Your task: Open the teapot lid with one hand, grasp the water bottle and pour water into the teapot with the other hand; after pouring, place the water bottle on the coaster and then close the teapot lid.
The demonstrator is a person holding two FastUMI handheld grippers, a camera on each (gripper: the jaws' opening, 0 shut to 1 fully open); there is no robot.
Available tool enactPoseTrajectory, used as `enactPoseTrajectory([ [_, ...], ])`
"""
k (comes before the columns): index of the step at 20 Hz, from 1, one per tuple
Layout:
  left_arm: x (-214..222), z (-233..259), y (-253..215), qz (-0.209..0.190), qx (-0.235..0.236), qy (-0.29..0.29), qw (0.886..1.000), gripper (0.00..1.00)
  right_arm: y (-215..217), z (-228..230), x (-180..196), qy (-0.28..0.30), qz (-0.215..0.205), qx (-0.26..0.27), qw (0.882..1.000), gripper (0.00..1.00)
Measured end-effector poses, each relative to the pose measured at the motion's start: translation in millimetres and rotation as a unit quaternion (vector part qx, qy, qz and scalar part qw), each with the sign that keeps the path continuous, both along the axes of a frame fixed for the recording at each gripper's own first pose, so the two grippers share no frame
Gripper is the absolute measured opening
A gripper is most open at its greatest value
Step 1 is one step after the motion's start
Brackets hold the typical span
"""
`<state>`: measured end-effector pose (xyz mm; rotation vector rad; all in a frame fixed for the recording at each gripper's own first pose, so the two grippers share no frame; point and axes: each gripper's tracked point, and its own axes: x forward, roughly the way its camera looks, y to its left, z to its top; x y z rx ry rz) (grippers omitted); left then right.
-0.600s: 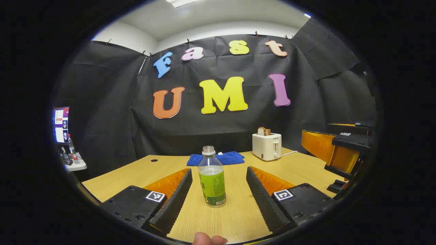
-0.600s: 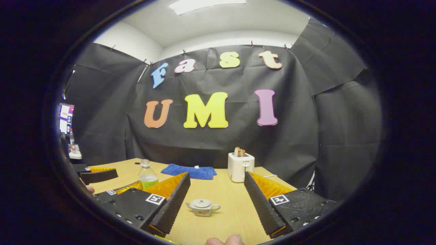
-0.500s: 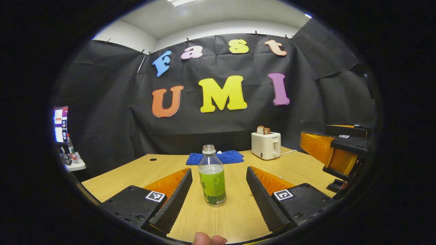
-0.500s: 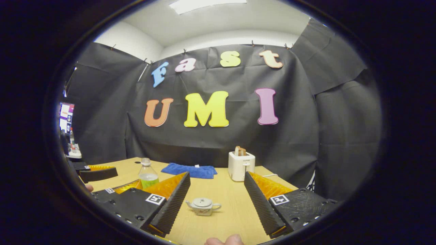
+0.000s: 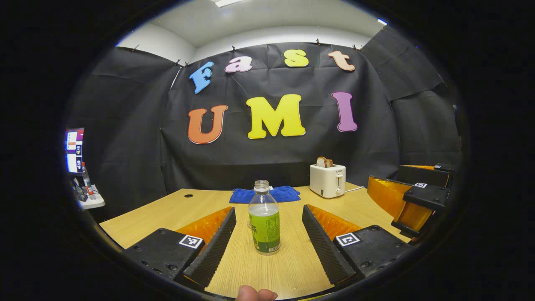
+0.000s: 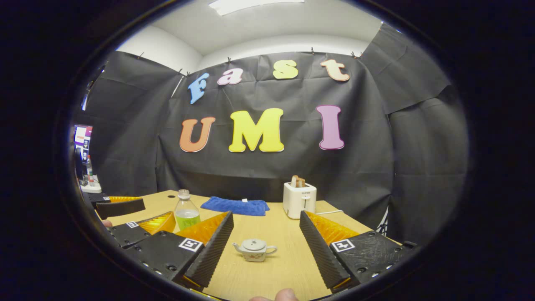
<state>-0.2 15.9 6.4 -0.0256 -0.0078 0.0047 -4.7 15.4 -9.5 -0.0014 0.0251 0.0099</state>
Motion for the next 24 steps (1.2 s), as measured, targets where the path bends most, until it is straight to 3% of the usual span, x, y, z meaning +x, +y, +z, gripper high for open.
enactPoseTrajectory([
  [13, 5.9, -10.2, 13.4, 0.011, -0.008, 0.018, 1.000, 0.99, 3.4, -20.5, 14.5, 0.020, 0.000, 0.003, 1.000, 0.96],
  [24, 10.5, -16.3, 33.0, 0.028, -0.014, 0.028, 0.999, 1.00, 4.1, -78.2, 66.5, 0.088, 0.000, -0.001, 0.996, 0.96],
])
